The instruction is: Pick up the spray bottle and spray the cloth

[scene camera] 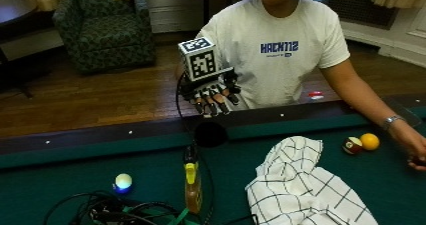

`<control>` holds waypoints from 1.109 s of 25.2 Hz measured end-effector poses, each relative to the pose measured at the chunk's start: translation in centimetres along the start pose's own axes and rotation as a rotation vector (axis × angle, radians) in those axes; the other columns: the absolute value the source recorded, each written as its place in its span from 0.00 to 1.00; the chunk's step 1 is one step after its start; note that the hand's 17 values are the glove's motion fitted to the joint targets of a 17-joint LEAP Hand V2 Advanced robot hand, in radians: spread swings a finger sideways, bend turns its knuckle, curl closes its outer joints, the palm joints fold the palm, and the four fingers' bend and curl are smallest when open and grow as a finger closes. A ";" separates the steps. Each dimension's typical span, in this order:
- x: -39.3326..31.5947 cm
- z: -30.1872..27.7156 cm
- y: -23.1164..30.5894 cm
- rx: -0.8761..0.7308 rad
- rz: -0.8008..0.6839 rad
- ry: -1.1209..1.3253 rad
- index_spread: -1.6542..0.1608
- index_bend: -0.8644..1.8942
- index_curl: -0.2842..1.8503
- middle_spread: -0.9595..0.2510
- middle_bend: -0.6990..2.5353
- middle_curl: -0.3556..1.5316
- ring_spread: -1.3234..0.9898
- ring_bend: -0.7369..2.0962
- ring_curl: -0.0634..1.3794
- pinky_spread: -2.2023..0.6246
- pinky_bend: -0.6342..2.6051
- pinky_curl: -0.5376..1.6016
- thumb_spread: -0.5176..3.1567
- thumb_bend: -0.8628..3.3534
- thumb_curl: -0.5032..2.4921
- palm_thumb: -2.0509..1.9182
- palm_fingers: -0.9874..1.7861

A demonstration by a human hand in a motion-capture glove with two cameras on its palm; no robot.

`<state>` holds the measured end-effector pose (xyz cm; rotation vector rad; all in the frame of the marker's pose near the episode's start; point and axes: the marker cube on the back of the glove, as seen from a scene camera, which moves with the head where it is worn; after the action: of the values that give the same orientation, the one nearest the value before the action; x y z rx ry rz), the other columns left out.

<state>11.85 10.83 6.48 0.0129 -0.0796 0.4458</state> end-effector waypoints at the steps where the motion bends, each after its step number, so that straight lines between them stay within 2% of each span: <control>1: 0.8 0.1 0.3 0.004 0.019 -0.005 0.65 0.36 0.23 0.69 0.28 0.33 0.52 0.38 0.20 0.86 0.32 0.38 0.44 0.20 0.24 0.57 0.49; 14: 9.7 1.9 2.8 0.057 0.226 -0.138 0.66 0.36 0.23 0.69 0.29 0.35 0.52 0.38 0.22 0.86 0.31 0.39 0.45 0.20 0.25 0.59 0.49; 28: 12.7 5.2 -1.6 0.093 0.274 -0.407 0.67 0.35 0.23 0.68 0.30 0.36 0.52 0.39 0.24 0.86 0.31 0.40 0.44 0.20 0.26 0.62 0.50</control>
<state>23.55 14.70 12.66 0.1865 -0.4645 0.7165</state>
